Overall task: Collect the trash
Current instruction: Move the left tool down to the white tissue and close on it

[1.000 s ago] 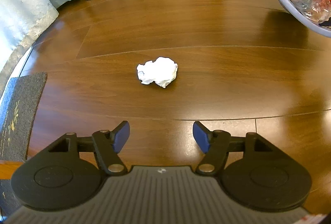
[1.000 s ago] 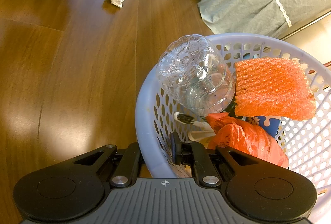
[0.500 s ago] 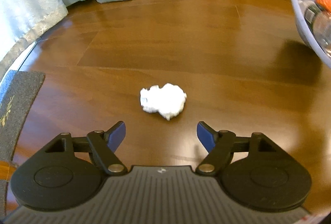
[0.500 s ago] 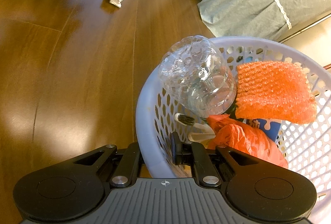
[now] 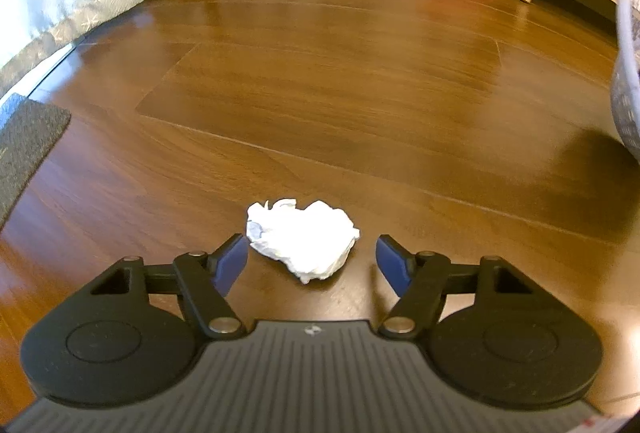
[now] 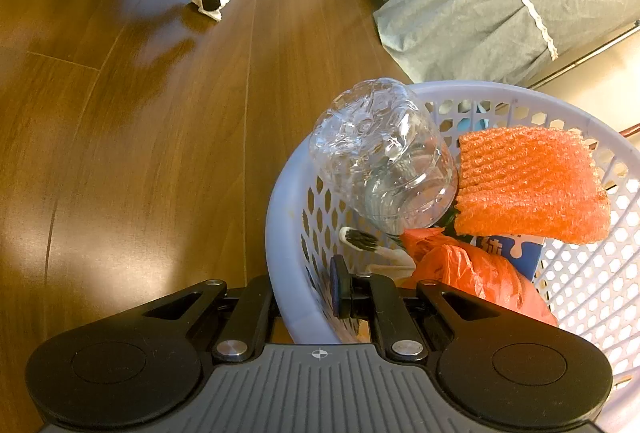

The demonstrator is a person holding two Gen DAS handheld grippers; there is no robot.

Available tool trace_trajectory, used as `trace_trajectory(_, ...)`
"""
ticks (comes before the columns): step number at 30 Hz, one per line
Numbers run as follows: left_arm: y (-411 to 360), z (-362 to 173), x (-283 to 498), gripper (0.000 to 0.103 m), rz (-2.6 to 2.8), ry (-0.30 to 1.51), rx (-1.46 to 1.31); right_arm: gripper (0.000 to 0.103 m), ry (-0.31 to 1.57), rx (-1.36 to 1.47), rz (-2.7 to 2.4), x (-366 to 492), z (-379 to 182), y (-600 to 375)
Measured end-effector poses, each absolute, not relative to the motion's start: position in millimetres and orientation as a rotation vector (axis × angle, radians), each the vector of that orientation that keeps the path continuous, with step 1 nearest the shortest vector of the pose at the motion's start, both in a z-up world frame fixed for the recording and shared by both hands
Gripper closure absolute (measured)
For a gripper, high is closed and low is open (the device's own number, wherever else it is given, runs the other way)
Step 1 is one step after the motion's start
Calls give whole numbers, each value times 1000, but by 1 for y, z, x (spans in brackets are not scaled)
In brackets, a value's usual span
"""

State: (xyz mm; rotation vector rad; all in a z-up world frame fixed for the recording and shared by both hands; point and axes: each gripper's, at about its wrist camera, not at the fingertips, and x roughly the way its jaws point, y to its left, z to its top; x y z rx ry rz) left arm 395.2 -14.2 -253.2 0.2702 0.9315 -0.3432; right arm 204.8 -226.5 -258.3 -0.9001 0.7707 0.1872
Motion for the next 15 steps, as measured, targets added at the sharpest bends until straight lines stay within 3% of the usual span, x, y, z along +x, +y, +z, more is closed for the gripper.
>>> trace_trajectory(12, -8, -254, 400, 70, -329, 971, 284, 96, 768, -882, 184, 203, -257, -227)
trace_trajectory(15, -2, -251, 390, 72, -356, 982, 301, 97, 770, -881, 183, 203, -256, -227)
